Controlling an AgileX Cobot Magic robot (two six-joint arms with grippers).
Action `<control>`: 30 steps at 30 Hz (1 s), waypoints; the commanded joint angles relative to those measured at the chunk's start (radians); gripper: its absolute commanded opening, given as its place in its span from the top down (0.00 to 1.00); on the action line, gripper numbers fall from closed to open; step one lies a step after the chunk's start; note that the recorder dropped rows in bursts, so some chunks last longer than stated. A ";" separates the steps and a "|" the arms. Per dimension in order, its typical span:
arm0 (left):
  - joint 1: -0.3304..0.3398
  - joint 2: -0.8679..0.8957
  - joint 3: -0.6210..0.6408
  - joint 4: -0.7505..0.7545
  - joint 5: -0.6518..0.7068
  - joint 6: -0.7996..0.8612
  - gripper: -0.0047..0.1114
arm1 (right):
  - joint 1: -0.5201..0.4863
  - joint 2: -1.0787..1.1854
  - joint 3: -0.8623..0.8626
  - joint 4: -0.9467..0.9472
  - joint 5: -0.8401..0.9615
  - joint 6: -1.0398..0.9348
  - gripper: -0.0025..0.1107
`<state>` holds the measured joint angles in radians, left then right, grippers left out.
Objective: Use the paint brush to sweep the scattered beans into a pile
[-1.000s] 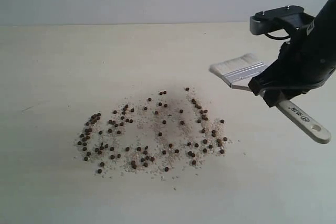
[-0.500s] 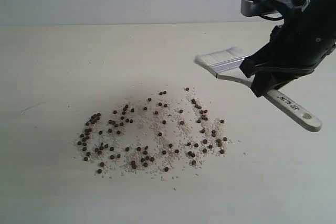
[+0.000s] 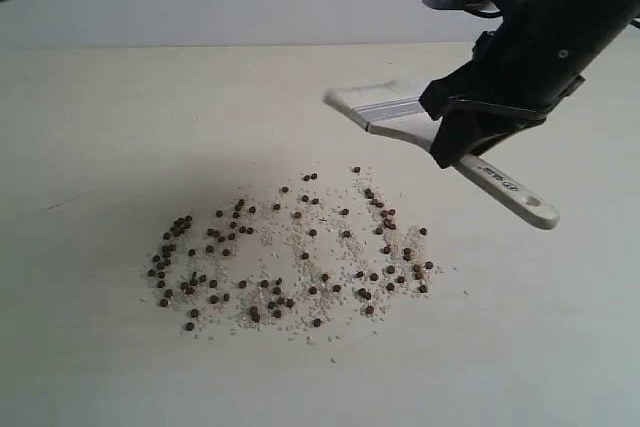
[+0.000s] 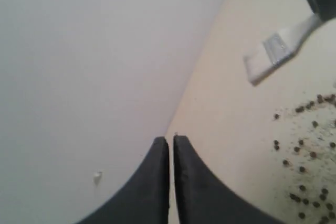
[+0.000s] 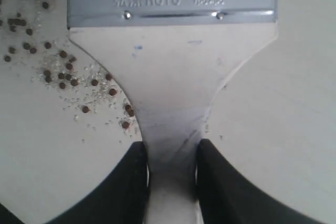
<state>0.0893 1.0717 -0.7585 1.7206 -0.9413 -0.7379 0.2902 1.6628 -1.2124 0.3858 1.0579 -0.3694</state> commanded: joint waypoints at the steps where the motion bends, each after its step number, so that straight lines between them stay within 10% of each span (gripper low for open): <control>1: -0.182 0.099 -0.019 0.024 0.235 0.181 0.91 | 0.001 0.054 -0.077 0.057 0.030 -0.053 0.98; 9: -0.659 0.329 -0.045 0.024 0.885 0.529 0.91 | 0.001 0.177 -0.202 0.115 0.066 -0.129 0.98; 13: -0.676 0.394 -0.045 0.024 0.897 0.564 0.84 | 0.001 0.203 -0.202 0.169 0.064 -0.198 0.98; 19: -0.679 0.442 -0.045 0.024 0.875 0.717 0.48 | 0.001 0.257 -0.212 0.183 0.065 -0.212 0.98; 30: -0.679 0.491 -0.077 0.024 0.828 0.762 0.47 | 0.001 0.271 -0.222 0.279 0.080 -0.272 0.98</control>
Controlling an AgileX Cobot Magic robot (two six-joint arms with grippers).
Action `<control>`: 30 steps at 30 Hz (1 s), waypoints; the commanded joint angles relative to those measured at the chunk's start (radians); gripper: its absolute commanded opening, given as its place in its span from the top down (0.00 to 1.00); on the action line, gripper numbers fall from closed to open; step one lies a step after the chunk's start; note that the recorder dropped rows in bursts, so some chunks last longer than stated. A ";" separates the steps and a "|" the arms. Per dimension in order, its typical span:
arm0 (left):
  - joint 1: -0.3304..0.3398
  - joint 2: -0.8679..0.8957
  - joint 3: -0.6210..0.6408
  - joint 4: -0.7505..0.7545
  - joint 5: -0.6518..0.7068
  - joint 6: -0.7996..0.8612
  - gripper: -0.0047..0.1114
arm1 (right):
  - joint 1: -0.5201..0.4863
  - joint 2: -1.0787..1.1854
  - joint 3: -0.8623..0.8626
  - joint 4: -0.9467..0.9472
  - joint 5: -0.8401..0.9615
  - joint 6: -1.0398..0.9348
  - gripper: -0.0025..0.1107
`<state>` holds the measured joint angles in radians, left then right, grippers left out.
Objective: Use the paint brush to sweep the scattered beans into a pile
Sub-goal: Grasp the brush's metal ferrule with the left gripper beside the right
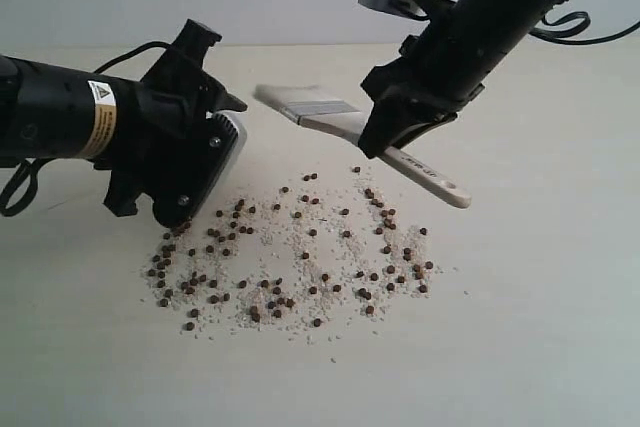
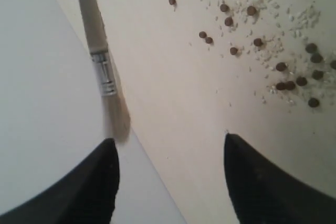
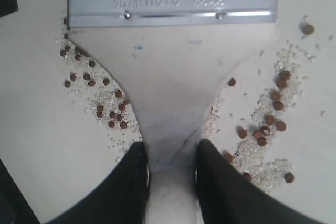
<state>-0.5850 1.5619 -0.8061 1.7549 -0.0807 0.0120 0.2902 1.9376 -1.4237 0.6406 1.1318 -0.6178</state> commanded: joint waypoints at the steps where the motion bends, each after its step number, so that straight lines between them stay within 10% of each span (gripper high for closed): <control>1: -0.005 0.003 -0.036 -0.010 -0.038 0.012 0.47 | 0.001 -0.003 -0.011 0.033 0.006 -0.030 0.98; 30: -0.024 0.226 -0.219 -0.076 -0.082 0.015 0.55 | 0.001 -0.003 -0.011 0.086 0.065 -0.086 0.98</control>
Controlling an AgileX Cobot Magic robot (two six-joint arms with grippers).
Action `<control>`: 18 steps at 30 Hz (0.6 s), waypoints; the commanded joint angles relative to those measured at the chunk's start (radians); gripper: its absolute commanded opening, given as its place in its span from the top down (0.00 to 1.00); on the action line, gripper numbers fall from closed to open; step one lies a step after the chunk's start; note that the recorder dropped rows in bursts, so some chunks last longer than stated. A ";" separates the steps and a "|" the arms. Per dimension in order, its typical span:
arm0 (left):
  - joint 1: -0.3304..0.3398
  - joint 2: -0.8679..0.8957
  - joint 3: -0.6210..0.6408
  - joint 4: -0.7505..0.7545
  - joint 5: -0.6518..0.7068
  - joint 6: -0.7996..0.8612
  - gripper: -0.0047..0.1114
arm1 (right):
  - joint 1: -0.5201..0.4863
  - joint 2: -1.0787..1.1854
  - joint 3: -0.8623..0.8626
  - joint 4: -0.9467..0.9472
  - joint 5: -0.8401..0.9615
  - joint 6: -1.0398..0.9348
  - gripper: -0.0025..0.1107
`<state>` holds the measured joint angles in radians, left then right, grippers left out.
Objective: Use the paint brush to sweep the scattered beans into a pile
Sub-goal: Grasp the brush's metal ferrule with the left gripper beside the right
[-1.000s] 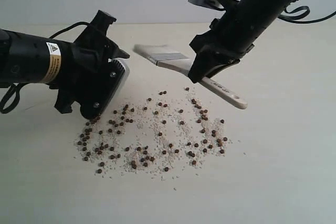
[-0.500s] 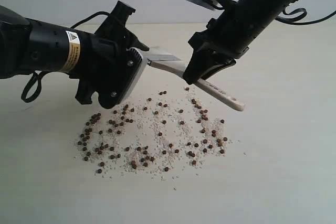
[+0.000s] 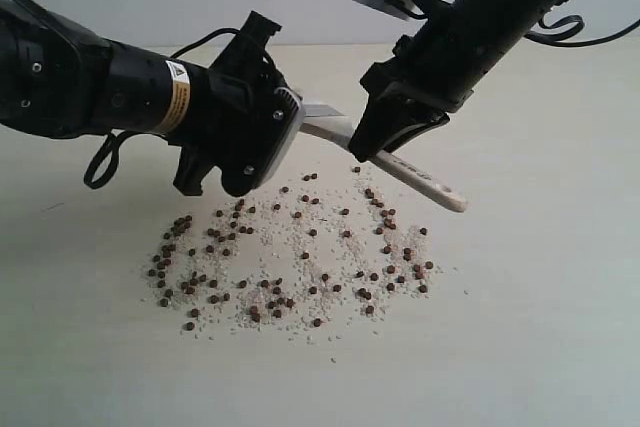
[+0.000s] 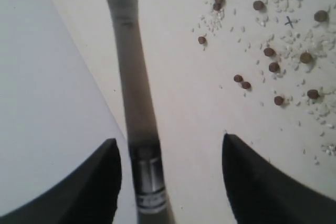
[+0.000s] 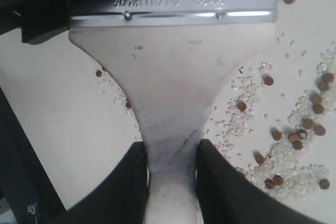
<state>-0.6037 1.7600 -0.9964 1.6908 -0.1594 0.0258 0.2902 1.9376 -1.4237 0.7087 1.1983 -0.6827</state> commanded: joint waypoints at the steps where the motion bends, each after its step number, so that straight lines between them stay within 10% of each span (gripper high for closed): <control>1: -0.005 0.033 -0.036 -0.012 -0.003 0.001 0.58 | 0.001 -0.003 -0.011 0.018 0.003 -0.021 0.98; 11: -0.005 0.063 -0.076 -0.048 -0.012 -0.007 0.96 | 0.001 -0.003 -0.011 0.018 0.003 -0.021 0.98; 16: -0.005 0.063 -0.078 -0.083 -0.010 -0.007 0.96 | 0.001 -0.003 -0.011 0.020 0.010 0.008 0.96; 18: -0.016 0.063 -0.078 -0.083 0.010 -0.007 0.96 | 0.001 -0.003 -0.011 0.020 0.011 0.026 0.80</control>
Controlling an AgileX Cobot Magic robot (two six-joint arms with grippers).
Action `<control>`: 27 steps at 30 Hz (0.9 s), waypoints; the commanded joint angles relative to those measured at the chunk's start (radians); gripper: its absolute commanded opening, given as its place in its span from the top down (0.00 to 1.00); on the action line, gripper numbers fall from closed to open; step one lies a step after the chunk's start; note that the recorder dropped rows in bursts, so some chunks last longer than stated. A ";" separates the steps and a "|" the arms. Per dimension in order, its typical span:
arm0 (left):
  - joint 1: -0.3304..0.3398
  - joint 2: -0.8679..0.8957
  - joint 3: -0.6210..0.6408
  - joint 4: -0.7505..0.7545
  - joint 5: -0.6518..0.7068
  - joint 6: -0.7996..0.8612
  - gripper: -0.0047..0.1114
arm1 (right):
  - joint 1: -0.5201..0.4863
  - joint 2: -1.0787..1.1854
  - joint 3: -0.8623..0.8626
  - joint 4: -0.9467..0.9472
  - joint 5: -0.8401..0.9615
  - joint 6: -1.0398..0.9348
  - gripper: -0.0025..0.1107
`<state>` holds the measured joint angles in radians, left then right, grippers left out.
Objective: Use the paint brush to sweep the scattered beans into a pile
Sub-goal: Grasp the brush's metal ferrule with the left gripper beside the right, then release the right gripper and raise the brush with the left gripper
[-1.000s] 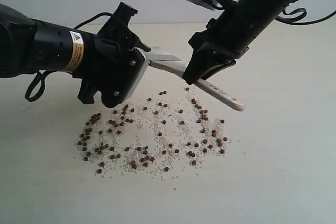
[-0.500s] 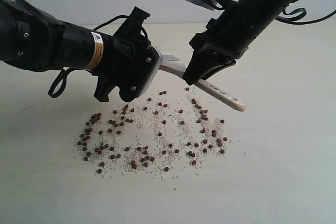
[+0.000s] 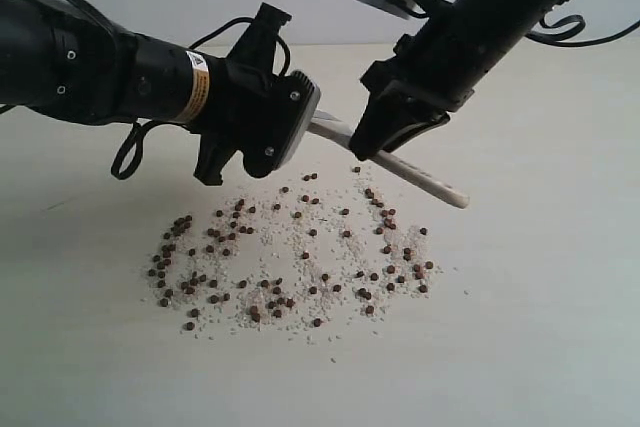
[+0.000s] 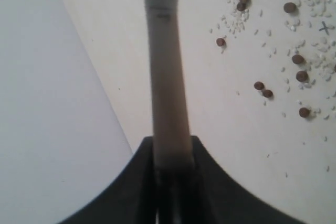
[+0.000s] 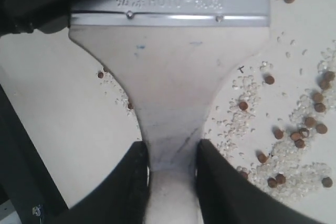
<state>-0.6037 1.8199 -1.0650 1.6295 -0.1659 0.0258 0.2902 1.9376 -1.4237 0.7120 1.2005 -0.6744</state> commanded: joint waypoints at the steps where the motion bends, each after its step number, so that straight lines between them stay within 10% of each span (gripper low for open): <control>1: -0.017 0.003 -0.010 -0.022 0.022 -0.005 0.96 | 0.001 -0.003 -0.011 0.019 0.012 0.023 0.74; 6: -0.035 0.003 -0.011 -0.018 0.039 -0.003 0.96 | 0.001 -0.011 -0.011 0.023 0.009 0.031 0.49; 19: -0.035 0.003 -0.011 -0.020 0.067 -0.096 0.96 | -0.034 -0.170 -0.098 -0.264 -0.008 0.184 0.52; 27: -0.035 -0.013 -0.011 -0.020 0.067 -0.446 0.96 | -0.136 -0.425 -0.023 -0.352 -0.211 0.320 0.60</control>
<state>-0.6338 1.8199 -1.0667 1.6275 -0.1071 -0.2703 0.1819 1.6064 -1.4857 0.3763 1.0718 -0.3945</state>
